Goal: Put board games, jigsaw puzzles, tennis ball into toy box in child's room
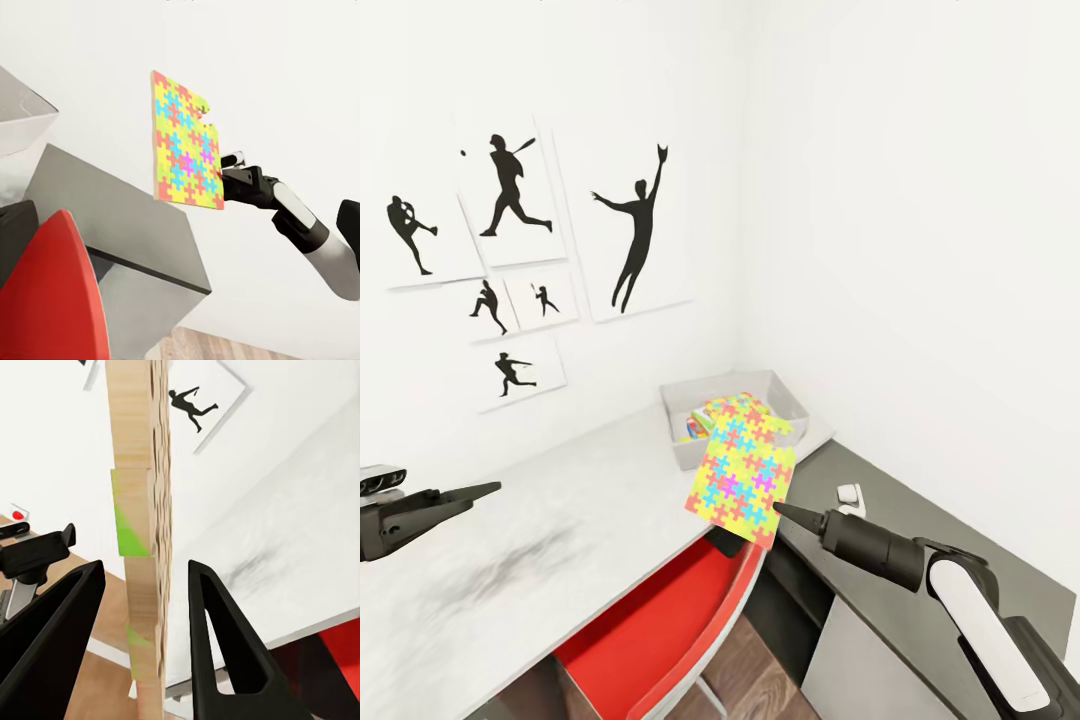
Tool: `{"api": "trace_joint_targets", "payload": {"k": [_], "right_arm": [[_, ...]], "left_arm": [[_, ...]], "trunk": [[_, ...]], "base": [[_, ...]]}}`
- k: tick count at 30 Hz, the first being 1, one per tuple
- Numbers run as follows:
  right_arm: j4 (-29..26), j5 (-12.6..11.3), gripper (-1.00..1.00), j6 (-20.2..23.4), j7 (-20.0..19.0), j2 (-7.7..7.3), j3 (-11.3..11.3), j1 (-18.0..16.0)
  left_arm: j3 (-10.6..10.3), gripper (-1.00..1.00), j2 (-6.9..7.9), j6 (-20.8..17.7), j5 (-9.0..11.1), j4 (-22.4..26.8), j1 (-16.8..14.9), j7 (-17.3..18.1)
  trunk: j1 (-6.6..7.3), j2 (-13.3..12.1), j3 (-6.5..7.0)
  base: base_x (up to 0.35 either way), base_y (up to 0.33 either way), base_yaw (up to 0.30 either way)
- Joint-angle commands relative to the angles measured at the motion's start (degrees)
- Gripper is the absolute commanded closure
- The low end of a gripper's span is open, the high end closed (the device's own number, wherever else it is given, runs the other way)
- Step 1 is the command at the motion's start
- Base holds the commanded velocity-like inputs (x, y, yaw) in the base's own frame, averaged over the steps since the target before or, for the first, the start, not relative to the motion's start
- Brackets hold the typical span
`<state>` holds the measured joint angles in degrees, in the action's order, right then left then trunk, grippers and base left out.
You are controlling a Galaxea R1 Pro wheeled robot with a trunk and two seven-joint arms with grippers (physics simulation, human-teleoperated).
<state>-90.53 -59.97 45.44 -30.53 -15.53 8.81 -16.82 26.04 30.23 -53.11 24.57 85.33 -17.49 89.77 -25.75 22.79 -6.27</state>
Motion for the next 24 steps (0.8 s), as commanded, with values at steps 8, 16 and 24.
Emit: {"api": "trace_joint_targets", "payload": {"k": [8,16,24], "right_arm": [[-0.08,-0.15,1.0,0.18,0.01,0.05,0.06,-0.06],[-0.08,-0.15,1.0,0.18,0.03,0.06,0.06,-0.06],[-0.08,-0.15,1.0,0.18,0.04,0.06,0.06,-0.06]], "left_arm": [[-0.02,-1.0,0.01,-0.59,-0.05,0.01,0.0,0.23],[-0.02,-1.0,0.01,-0.59,-0.05,0.01,0.0,0.23],[-0.02,-1.0,0.01,-0.59,-0.05,0.01,0.0,0.23]], "trunk": [[-0.04,0.13,-0.05],[-0.04,0.13,0.56],[-0.04,0.13,1.22]], "base": [[0.183,-0.001,0.011],[0.181,0.015,0.125],[0.139,0.022,0.17]]}}
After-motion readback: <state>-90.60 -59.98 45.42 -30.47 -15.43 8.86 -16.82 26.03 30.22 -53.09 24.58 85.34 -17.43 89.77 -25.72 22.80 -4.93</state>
